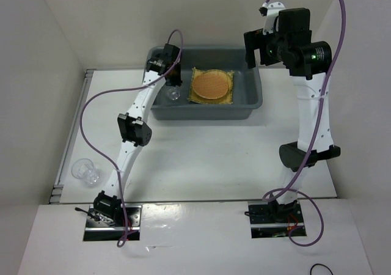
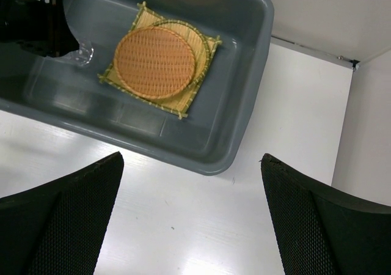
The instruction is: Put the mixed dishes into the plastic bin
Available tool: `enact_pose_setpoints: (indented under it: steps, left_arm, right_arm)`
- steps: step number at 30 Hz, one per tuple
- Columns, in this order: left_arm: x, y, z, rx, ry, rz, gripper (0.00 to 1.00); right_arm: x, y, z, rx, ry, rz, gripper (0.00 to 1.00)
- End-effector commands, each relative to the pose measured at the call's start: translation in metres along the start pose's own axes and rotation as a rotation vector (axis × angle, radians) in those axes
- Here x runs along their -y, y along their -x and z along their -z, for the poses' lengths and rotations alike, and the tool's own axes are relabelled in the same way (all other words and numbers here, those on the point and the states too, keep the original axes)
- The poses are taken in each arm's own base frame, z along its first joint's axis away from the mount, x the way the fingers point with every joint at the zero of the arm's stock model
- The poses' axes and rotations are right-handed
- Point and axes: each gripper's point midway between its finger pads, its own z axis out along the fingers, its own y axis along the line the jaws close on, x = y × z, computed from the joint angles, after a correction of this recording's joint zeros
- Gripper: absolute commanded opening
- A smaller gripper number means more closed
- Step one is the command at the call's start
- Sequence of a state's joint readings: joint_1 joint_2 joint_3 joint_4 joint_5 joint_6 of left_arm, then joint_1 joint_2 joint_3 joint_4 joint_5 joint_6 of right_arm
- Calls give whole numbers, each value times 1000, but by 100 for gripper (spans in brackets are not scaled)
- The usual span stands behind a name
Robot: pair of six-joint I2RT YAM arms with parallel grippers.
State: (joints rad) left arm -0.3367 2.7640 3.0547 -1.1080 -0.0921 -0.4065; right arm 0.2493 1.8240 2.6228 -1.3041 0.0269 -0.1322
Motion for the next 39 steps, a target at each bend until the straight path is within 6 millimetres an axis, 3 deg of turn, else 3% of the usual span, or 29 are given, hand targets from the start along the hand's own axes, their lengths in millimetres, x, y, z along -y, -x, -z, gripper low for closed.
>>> enact_pose_setpoints:
  steps: [1,3,4,6,7,9,10,11,12,13,14,15,16,17,18,19,20,21,22,23,24,25,26,27,28,30,32,35,39]
  left_arm:
    - [1,16,6,63,7,-18,35]
    - [2,19,9,75,3,-17,50]
    - [4,25,14,95,-4,-16,70]
    - [10,50,38,179,-23,2,94]
    - [11,64,52,224,-24,23,100]
    - [9,112,113,403,-4,68,100]
    - [20,140,169,534,-18,86,100]
    - [20,153,202,615,11,99,100]
    - [4,169,241,731,150,106,100]
    - [19,171,297,825,175,99,100]
    - [15,170,322,870,258,97,100]
    - [-13,159,347,897,469,160,100]
    - [-19,148,365,914,495,262,100]
    - [-23,135,368,898,488,341,100]
    - [-41,101,360,761,497,349,100]
    - [-54,107,356,744,425,457,100]
    - [-55,97,344,682,410,498,100]
    - [-78,56,332,577,524,511,100]
    - [-92,38,327,599,523,731,100]
    - [-100,38,326,656,478,821,100]
    - [-127,-13,323,620,508,812,100]
    - [-136,-27,322,626,479,819,100]
    - [-161,-35,347,703,451,914,100]
    - [-176,-52,340,666,476,931,100]
    - [-206,-84,334,600,603,955,100]
    - [-232,-108,328,519,744,953,100]
    - [-259,-152,316,363,938,975,100]
    - [-282,-193,303,232,1107,1005,100]
    - [-287,-236,271,34,1151,1085,100]
  right_arm:
    - [1,5,14,27,-11,14,97]
    - [1,3,9,17,-10,15,97]
    - [1,5,11,27,-11,14,97]
    - [1,3,6,17,-10,15,97]
    - [1,6,8,26,-11,14,97]
    - [-1,5,0,16,-1,15,97]
    - [-3,5,0,17,8,15,97]
    - [-3,5,-4,15,8,15,97]
    - [-3,6,-9,12,9,15,97]
    - [-4,7,-11,16,17,15,97]
    - [-5,6,-16,10,18,15,97]
    - [-7,11,-15,27,30,15,97]
    - [-7,12,-17,30,30,15,97]
    - [-8,14,-21,34,39,15,97]
    - [-9,14,-24,34,39,6,97]
    - [-11,15,-26,35,51,6,97]
    - [-10,18,-24,47,50,6,97]
    - [-11,14,-31,32,52,6,97]
    - [-13,15,-34,32,64,6,97]
    - [-13,15,-34,32,64,6,97]
    - [-14,12,-40,19,65,6,97]
    - [-16,12,-40,21,79,6,97]
    - [-16,12,-43,19,79,6,97]
    - [-17,12,-43,19,79,-3,97]
    - [-18,12,-46,20,88,-3,97]
    - [-23,10,-51,10,97,1,97]
    - [-23,10,-53,10,97,1,97]
    - [-27,11,-53,10,105,6,97]
    - [-27,8,-55,1,106,6,97]
